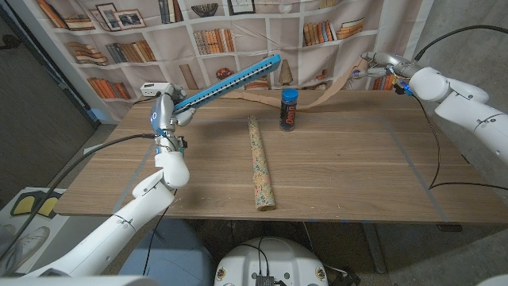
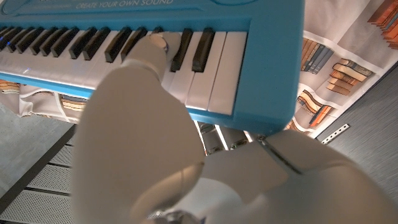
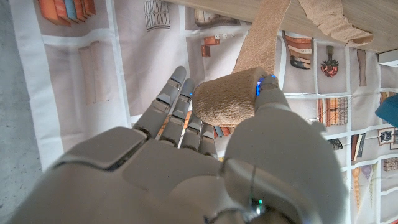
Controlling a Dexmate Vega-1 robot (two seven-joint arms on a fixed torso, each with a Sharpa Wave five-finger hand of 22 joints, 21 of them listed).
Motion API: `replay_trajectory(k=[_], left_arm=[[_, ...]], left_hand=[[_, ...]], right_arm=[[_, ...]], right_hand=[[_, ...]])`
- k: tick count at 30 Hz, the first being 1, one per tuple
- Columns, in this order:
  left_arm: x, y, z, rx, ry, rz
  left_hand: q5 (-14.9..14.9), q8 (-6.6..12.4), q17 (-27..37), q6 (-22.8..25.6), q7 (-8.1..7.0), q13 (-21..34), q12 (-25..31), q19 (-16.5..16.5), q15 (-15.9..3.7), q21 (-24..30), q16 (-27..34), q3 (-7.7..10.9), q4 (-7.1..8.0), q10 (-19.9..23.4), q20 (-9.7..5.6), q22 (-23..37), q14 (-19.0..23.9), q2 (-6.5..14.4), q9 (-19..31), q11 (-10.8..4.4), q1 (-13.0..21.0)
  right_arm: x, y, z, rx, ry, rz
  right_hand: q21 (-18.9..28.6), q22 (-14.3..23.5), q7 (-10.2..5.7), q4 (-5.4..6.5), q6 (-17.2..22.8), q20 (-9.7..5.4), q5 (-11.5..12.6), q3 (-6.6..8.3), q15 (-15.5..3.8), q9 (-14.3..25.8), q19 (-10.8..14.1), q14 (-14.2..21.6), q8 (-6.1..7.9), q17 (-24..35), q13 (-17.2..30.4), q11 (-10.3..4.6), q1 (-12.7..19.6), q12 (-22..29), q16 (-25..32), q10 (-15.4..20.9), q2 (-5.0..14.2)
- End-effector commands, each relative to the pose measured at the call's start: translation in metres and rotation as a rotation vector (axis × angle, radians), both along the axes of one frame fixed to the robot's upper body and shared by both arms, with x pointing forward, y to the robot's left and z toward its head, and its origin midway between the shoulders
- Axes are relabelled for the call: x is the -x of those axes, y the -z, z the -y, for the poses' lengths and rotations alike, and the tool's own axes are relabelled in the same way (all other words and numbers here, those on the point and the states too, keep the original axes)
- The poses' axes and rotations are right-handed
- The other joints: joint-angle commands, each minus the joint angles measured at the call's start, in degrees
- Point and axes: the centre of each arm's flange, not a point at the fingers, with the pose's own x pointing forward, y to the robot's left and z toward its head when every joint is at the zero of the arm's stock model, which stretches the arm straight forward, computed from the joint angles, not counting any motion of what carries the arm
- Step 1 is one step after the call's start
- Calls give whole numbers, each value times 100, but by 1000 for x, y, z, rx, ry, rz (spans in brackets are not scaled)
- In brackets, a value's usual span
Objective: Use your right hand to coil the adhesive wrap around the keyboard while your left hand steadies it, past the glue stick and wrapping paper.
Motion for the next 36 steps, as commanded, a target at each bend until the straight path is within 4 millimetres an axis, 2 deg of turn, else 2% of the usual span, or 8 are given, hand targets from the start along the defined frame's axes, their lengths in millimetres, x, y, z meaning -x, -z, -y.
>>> replay_trajectory(k=[1, 5, 17, 25, 27, 36], left_arm=[[1, 0, 4, -22, 27, 4], [-1, 1, 5, -31, 36, 1], [-4, 2, 11, -69, 27, -1], [-6, 2, 16, -80, 34, -2], [-6, 2, 17, -82, 38, -2], [-6, 4, 25, -88, 71, -5]], left_hand=[[1258, 42, 2754, -9, 7, 1709, 1399, 1035, -664, 2660, 1821, 176, 179, 5, -1078, 2518, 1606, 311, -1, -22, -42], [1249, 35, 2757, -42, 23, 1666, 1358, 1048, -649, 2684, 1823, 173, 183, -3, -1076, 2538, 1595, 326, -3, -3, -45], [1302, 107, 2755, 4, -41, 1803, 1483, 1081, -672, 2674, 1848, 212, 187, 16, -1070, 2522, 1619, 307, 49, -87, -100], [1325, 121, 2762, 14, -77, 1886, 1571, 1080, -659, 2695, 1862, 228, 183, -1, -1075, 2557, 1622, 289, 44, -103, -119], [1332, 119, 2754, 15, -66, 1782, 1519, 1077, -659, 2679, 1864, 232, 187, 20, -1072, 2531, 1626, 292, 28, -105, -131], [1351, 154, 2737, 20, -93, 1867, 1628, 1081, -661, 2698, 1874, 247, 176, 3, -1081, 2549, 1633, 283, 40, -106, -139]], right_arm=[[-2, -37, -20, 41, -30, 69], [-4, -47, -30, 51, -48, 87], [-5, -57, -54, 64, -107, 118], [-1, -64, -79, 85, -160, 154], [-2, -66, -84, 92, -169, 156], [-7, -71, -94, 103, -189, 156]], right_hand=[[18, 7, -9, 13, 71, 15, -11, -7, -898, 14, -20, 44, 41, 12, 19, -128, -6, 36, -27, 158, 52], [19, 7, -17, 16, 83, 18, -13, -6, -897, 18, -29, 41, 44, 18, 30, -140, -13, 37, -30, 158, 60], [24, 8, -28, 19, 91, 33, -23, -15, -901, 35, -58, 49, 43, 42, 70, -144, -45, 43, -32, 157, 62], [7, 8, -74, 39, 76, 16, -31, -26, -896, 46, -134, -15, 36, 44, 98, -170, -100, 24, -79, 123, 65], [23, 8, -35, 34, 78, 43, -33, -27, -885, 50, -105, 7, 37, 43, 107, -144, -106, 28, -79, 138, 58], [18, 8, -58, 37, 68, 31, -37, -31, -885, 60, -149, -22, 36, 62, 133, -159, -132, 6, -88, 115, 67]])
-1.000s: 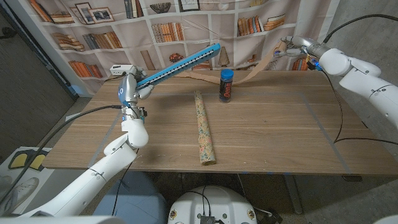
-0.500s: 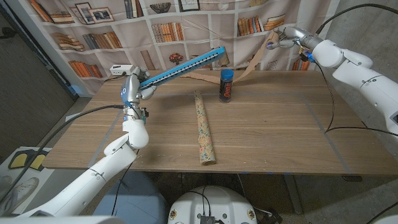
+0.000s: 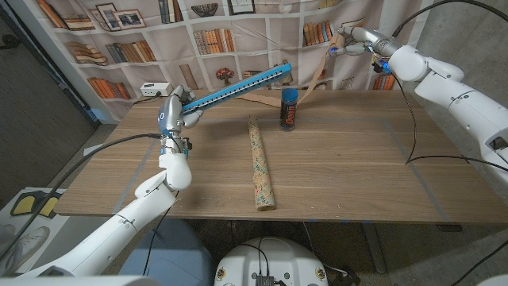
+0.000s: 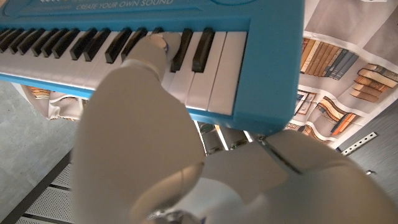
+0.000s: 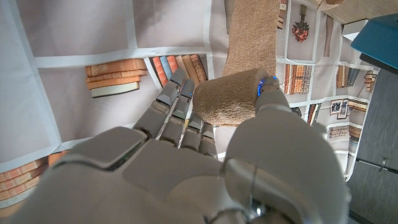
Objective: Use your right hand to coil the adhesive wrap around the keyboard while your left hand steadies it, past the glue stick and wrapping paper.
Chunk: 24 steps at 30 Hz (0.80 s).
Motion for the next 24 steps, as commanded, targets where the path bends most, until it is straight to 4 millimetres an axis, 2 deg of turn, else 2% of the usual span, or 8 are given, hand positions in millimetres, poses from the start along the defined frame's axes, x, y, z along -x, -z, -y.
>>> replay_trajectory(k=[1, 11, 18, 24], left_arm=[[-1, 2, 11, -17, 36, -3], [-5, 4, 19, -19, 72, -19], [-8, 4, 32, -40, 122, -26], [-6, 1, 31, -46, 110, -16]], left_hand=[[1353, 33, 2734, 13, -46, 1878, 1640, 1091, -669, 2658, 1871, 241, 179, 33, -1069, 2549, 1628, 278, 15, -83, -134], [1354, 35, 2736, 17, -36, 1865, 1679, 1094, -658, 2663, 1888, 241, 181, 17, -1070, 2544, 1643, 281, -11, -84, -142], [1358, 51, 2730, 6, -49, 1852, 1696, 1077, -654, 2661, 1888, 244, 182, 7, -1068, 2541, 1634, 282, 3, -83, -146], [1360, 53, 2747, 11, -42, 1839, 1708, 1088, -648, 2669, 1902, 249, 179, 8, -1067, 2539, 1632, 284, -12, -86, -144]], right_arm=[[-4, -13, -25, 21, -47, 18], [0, -16, -32, 33, -64, 31], [0, -14, -37, 37, -83, 30], [1, -11, -42, 35, -102, 30]], right_hand=[[18, 9, -37, 23, 10, -2, 4, -16, -891, 35, -36, -21, 14, 32, 32, -61, -43, 32, -21, 73, 15], [20, 8, -28, 21, 13, 20, 0, -20, -869, 44, -55, -31, 18, 34, 53, -56, -66, 23, -37, 83, 10], [15, 7, -33, 16, 15, 41, -1, -19, -868, 48, -82, -36, 20, 38, 66, -63, -69, 18, -43, 88, 10], [13, 6, -40, 14, 5, 57, -3, -19, -862, 53, -99, -51, 17, 40, 77, -58, -79, 12, -55, 91, 10]])
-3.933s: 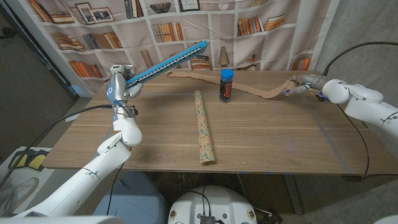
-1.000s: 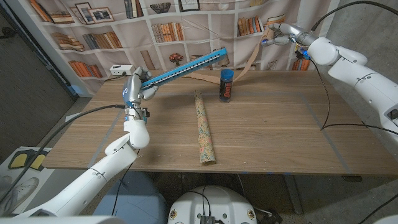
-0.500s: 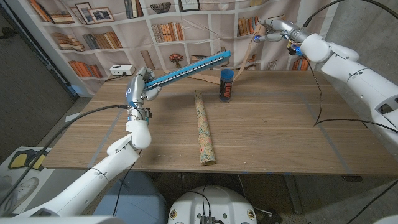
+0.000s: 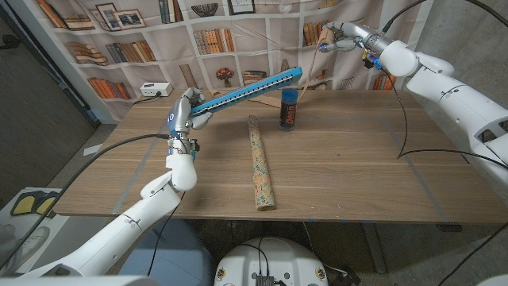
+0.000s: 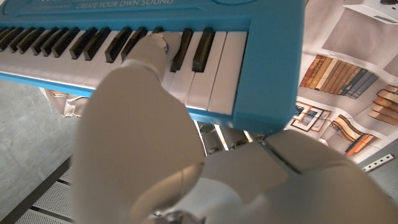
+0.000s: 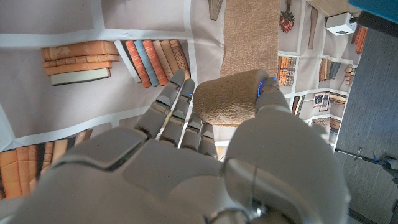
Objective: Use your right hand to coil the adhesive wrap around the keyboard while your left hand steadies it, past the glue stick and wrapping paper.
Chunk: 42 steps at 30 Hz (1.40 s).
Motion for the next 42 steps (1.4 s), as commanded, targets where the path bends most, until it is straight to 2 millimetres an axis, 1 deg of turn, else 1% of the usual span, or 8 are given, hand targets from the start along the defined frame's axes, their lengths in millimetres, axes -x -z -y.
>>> replay_trajectory(k=[1, 9, 13, 21, 29, 36, 42], left_arm=[[1, -3, 5, -17, 10, 6], [4, -6, -3, -12, -20, 21], [3, -8, -6, -14, -25, 22], [0, -9, -6, -18, -13, 21], [-2, -9, -5, -23, -6, 18], [-6, -9, -2, -36, 12, 17], [-9, -11, -5, -34, 3, 23]], left_hand=[[1362, 36, 2754, 3, -42, 1841, 1689, 1094, -643, 2643, 1906, 237, 195, 38, -1057, 2545, 1630, 284, 15, -56, -148], [1362, 50, 2750, 9, -53, 1833, 1713, 1090, -662, 2646, 1912, 238, 187, 39, -1058, 2533, 1632, 276, 10, -68, -144], [1365, 50, 2748, 18, -69, 1837, 1725, 1099, -658, 2657, 1910, 239, 191, 38, -1061, 2537, 1625, 274, -4, -86, -151], [1356, 67, 2728, 26, -80, 1846, 1762, 1110, -661, 2668, 1915, 224, 190, 43, -1070, 2529, 1639, 270, -7, -80, -155], [1355, 78, 2724, 21, -76, 1835, 1783, 1099, -664, 2678, 1921, 225, 188, 31, -1066, 2527, 1641, 273, -16, -88, -153], [1357, 69, 2728, 37, -74, 1852, 1811, 1097, -653, 2683, 1925, 227, 191, 33, -1068, 2523, 1636, 272, -55, -83, -157], [1359, 89, 2743, 26, -85, 1849, 1827, 1086, -653, 2689, 1940, 235, 180, 21, -1066, 2523, 1626, 272, -43, -82, -141]], right_arm=[[1, 3, -11, 6, -36, 2], [0, 5, -18, 6, -59, -7], [2, 8, -26, 16, -76, -3], [8, 10, -42, 40, -108, 6], [12, 1, -54, 71, -122, 19], [11, -11, -66, 82, -136, 25], [13, -20, -79, 93, -168, 33]], right_hand=[[12, 20, -39, 18, 6, 15, 18, -22, -874, 27, -22, -36, 18, 14, 18, -53, -45, 7, -15, 86, 1], [7, 18, -34, 18, 11, 39, 18, -20, -854, 33, -48, -43, 21, 12, 32, -50, -60, -1, -31, 92, 4], [-1, 16, -35, 22, 13, 58, 15, -27, -855, 35, -76, -53, 23, 17, 40, -51, -78, -7, -34, 90, -2], [-6, 13, -35, 37, 21, 75, 10, -37, -841, 40, -97, -59, 27, 11, 53, -37, -122, -7, -55, 111, -8], [-3, 9, -9, 62, 28, 92, 0, -58, -827, 45, -100, -46, 30, 6, 68, -28, -191, -17, -70, 110, -22], [-3, 5, -9, 79, 34, 99, -6, -71, -828, 49, -106, -40, 31, 6, 79, -34, -240, -21, -79, 120, -25], [-13, 2, -4, 90, 37, 119, -12, -77, -809, 53, -136, -41, 32, -3, 90, -29, -278, -27, -101, 122, -26]])
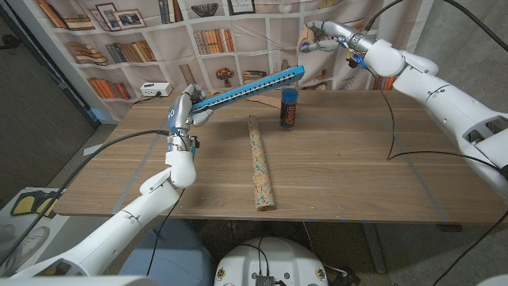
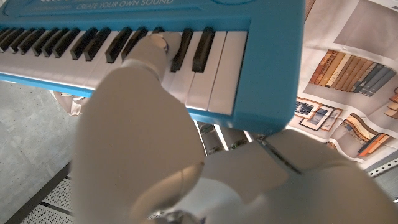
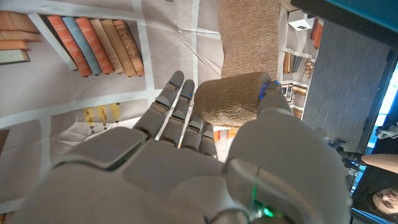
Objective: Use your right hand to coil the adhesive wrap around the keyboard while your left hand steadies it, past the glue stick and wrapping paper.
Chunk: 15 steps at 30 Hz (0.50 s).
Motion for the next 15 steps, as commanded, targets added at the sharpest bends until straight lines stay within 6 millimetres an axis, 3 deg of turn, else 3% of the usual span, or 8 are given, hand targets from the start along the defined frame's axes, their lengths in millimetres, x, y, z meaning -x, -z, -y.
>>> replay_trajectory(k=[1, 15], left_arm=[[-5, -2, 0, -7, 5, 4], [-11, 2, 0, 0, 9, -20]], left_hand=[[1361, 73, 2747, 0, -40, 1864, 1795, 1091, -653, 2689, 1941, 239, 180, 41, -1063, 2521, 1624, 272, 24, -66, -145], [1359, 93, 2736, -12, -46, 1836, 1800, 1085, -664, 2703, 1947, 238, 184, 50, -1076, 2499, 1634, 270, 10, -59, -152]], right_arm=[[4, -16, -23, 27, -45, 17], [13, -17, -41, 70, -97, 10]], right_hand=[[-14, 0, -8, 20, 36, 16, -9, -6, -776, 27, -35, -5, 31, 11, 16, -12, -37, -25, -36, 58, 0], [-21, -8, -1, 14, 33, 40, -15, -6, -783, 34, -59, -15, 27, 14, 39, -8, -71, -38, -58, 65, 7]])
